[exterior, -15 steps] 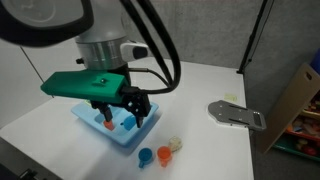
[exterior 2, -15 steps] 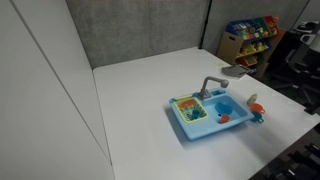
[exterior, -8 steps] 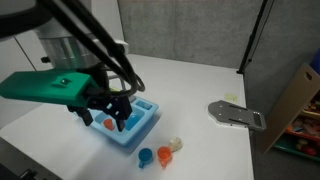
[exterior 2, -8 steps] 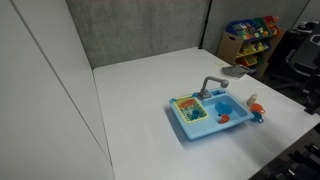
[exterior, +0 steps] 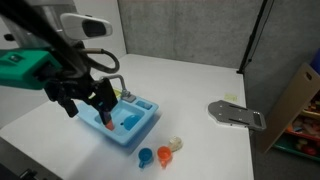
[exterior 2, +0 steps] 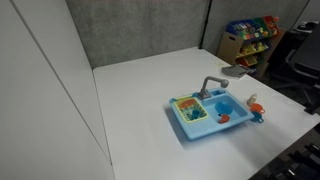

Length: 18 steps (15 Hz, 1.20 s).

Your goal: Put the blue cup on the table

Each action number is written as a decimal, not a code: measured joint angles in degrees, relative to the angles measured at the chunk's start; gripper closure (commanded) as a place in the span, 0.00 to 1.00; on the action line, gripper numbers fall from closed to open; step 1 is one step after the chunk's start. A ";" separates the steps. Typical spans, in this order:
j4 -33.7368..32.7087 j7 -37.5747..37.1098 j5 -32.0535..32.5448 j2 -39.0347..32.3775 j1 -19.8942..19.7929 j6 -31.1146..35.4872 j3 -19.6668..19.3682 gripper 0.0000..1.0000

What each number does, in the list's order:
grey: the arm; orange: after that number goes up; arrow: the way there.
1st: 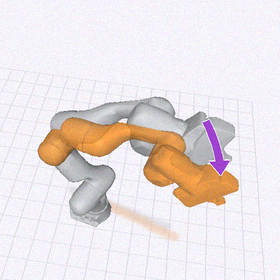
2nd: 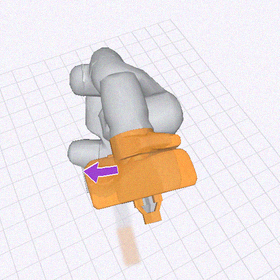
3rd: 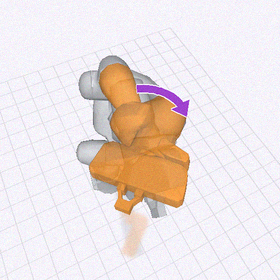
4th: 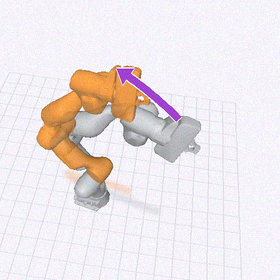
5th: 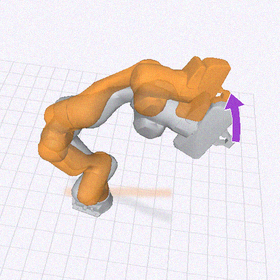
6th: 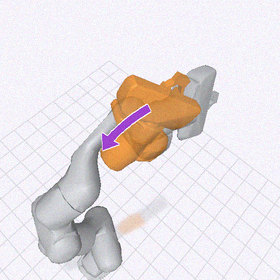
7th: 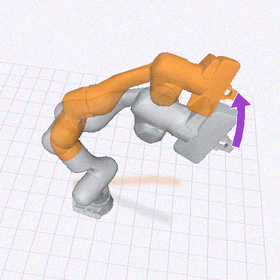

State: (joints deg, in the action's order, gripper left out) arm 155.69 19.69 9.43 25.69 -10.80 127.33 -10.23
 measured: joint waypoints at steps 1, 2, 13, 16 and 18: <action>0.19 -0.33 -0.13 0.42 0.19 0.00 0.00 0.00; 0.32 -0.42 -0.24 0.62 0.35 0.00 0.00 0.00; 0.49 -0.44 -0.44 0.27 0.51 -0.01 0.00 0.00; -0.34 -0.44 -1.38 0.50 1.00 -1.33 0.00 0.00; -1.61 -0.47 -2.34 0.72 1.49 -3.11 0.00 0.00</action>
State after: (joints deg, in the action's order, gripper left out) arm 154.08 19.21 7.09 26.41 -9.31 124.22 -10.24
